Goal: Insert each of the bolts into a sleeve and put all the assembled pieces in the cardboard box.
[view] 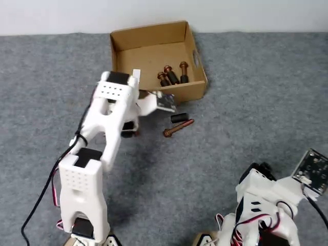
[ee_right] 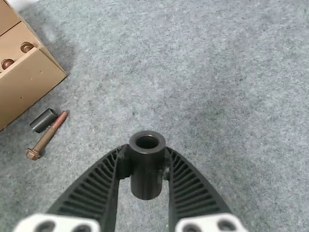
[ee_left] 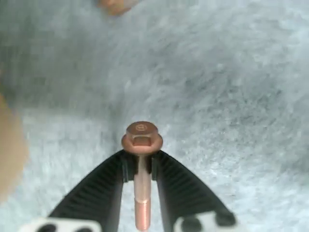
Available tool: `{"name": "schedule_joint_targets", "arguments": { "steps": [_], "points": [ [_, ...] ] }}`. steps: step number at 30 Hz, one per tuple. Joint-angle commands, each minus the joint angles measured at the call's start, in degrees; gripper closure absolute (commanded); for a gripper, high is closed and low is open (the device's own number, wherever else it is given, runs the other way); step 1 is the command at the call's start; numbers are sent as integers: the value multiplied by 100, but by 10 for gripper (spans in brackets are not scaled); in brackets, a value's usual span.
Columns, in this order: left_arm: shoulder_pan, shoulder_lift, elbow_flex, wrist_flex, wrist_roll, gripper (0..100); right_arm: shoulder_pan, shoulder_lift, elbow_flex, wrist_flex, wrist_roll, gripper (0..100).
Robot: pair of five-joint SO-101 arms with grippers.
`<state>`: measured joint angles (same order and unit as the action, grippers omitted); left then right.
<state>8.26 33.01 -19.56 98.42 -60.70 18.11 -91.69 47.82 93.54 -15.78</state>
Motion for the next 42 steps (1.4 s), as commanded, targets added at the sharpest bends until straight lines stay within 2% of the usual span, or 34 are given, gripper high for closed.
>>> {"name": "schedule_joint_targets", "arguments": {
  "steps": [1,8,15,23,28,33,39,42],
  "points": [
    [-202,-782,-127,202,651,995,-180,13,-44,-136,62,991],
    [-18,-3305,1314,149,1187,995,-1138,13,18,-312,44,991],
    [26,-5459,2607,105,2470,995,-1481,13,492,-576,70,991],
    [97,-7262,3670,-211,3754,994,-2193,13,941,-954,70,991],
    [185,-8431,4567,-290,3815,994,-2466,-4,1196,-963,70,991],
    [132,-9873,5736,-1204,3833,994,-2818,4,1275,-1112,70,991],
    [176,-12202,7222,-2629,3851,994,-3477,4,1486,-1367,70,991],
    [132,-13152,7890,-2971,4018,994,-3670,4,1556,-1516,70,991]
  ]
}}
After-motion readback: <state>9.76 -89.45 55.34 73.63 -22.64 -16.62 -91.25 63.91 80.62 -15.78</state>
